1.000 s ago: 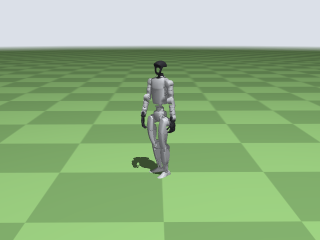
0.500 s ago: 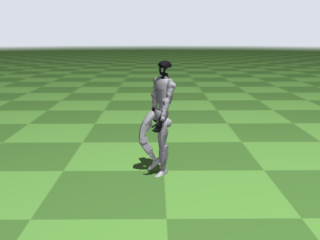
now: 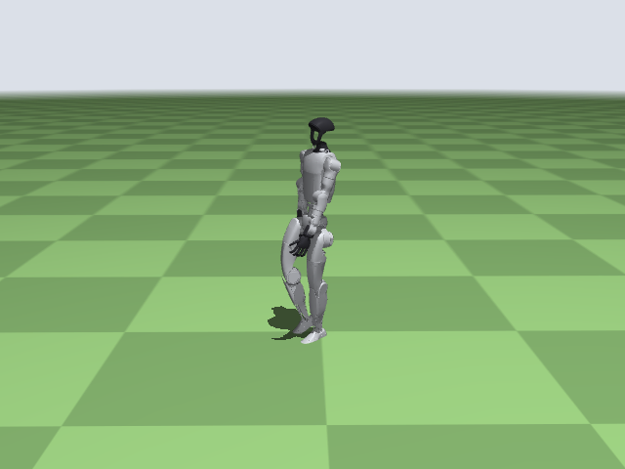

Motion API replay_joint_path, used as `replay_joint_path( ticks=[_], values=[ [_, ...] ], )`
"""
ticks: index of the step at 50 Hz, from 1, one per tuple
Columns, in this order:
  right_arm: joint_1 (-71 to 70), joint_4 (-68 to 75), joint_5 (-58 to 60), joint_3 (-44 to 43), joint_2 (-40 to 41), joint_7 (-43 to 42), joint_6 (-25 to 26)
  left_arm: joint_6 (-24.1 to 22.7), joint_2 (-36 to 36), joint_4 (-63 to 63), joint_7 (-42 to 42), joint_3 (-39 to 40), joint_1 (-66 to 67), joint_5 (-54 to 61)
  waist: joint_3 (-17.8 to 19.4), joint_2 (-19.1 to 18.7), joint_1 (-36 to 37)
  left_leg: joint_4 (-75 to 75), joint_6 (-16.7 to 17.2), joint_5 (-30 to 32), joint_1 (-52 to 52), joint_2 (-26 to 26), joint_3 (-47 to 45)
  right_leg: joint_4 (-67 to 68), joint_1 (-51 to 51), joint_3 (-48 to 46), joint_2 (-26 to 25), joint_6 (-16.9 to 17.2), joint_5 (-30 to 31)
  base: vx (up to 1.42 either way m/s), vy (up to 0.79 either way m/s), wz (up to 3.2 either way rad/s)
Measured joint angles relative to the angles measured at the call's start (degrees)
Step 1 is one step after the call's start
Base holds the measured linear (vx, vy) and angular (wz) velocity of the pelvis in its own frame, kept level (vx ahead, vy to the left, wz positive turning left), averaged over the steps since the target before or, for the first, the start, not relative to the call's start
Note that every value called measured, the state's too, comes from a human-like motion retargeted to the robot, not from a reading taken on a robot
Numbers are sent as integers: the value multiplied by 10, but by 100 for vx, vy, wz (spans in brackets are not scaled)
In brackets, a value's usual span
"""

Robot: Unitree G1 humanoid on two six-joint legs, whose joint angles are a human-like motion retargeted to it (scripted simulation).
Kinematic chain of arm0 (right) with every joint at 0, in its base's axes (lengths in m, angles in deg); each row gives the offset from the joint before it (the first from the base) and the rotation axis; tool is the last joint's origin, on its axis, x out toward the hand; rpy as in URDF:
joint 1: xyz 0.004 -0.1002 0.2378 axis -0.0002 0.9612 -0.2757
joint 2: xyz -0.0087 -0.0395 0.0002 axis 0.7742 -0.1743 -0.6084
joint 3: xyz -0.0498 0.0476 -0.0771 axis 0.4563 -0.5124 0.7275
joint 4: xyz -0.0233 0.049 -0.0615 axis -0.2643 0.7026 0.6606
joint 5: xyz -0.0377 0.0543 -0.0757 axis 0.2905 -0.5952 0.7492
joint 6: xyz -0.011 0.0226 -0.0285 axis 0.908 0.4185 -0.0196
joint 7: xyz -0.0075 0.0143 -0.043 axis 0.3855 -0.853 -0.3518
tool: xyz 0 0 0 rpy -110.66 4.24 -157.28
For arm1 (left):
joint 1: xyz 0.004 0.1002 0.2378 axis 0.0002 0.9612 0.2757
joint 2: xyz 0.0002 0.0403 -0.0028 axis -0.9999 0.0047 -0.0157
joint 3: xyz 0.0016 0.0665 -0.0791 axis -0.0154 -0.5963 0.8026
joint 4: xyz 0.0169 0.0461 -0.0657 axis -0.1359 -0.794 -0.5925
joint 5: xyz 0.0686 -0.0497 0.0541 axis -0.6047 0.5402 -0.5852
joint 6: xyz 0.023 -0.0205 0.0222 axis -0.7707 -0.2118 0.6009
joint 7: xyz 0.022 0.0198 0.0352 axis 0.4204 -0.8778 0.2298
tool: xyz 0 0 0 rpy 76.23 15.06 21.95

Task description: Upper body actions

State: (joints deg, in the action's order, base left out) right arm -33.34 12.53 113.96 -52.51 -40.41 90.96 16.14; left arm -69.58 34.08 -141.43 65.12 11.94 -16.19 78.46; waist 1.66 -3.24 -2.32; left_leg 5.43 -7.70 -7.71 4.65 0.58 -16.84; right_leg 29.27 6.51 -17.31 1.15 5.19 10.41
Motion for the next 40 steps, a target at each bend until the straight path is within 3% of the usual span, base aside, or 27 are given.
replay_joint_path(
  ticks=[2,5,7,11,15,20,31,40],
  values=[
    [-14,-22,2,14,9,4,-5,8,0,-13,-5,-5,25,-6,-7,18,12,1,-2,-4,-2,-24,-8,-88,-47,32,1,16,-6,3,-7,-25],
    [-31,-55,13,40,21,-1,-16,23,-5,-35,-20,-13,59,-18,-9,34,22,4,1,-10,-1,-43,-9,-188,-109,20,16,-1,-142,2,-9,-1],
    [-39,-70,29,58,28,-1,-25,34,-11,-50,-27,-17,79,-29,-11,44,28,4,5,-14,3,-51,-8,-241,-126,-3,19,-20,-169,3,-11,-3],
    [-53,-87,71,80,37,18,-36,52,-18,-65,-30,-22,114,-53,-31,56,68,-2,16,-16,-7,-52,-32,-285,-119,-31,33,3,-134,-3,-16,-53],
    [-70,-97,106,93,37,24,-43,50,-17,-57,-29,0,140,-68,-21,49,76,-17,24,-6,-11,-38,-47,-246,-73,42,15,-25,-149,-16,-18,-34],
    [-56,-82,129,94,26,-6,-46,67,-14,-56,-39,22,150,-47,-11,31,24,-20,30,5,-18,-24,-21,-232,-74,11,5,-34,-160,-14,-12,41],
    [12,52,87,50,-16,-60,33,83,-15,15,-60,58,170,-85,-21,27,47,-22,50,9,-22,-15,-24,-271,-84,5,-5,-45,-150,-5,-11,-1],
    [-15,56,30,71,-6,-59,39,85,-38,39,-64,104,231,-147,-6,16,28,26,71,-12,-23,7,-18,-259,-99,6,-15,-63,-169,-8,-12,7]
  ],
)
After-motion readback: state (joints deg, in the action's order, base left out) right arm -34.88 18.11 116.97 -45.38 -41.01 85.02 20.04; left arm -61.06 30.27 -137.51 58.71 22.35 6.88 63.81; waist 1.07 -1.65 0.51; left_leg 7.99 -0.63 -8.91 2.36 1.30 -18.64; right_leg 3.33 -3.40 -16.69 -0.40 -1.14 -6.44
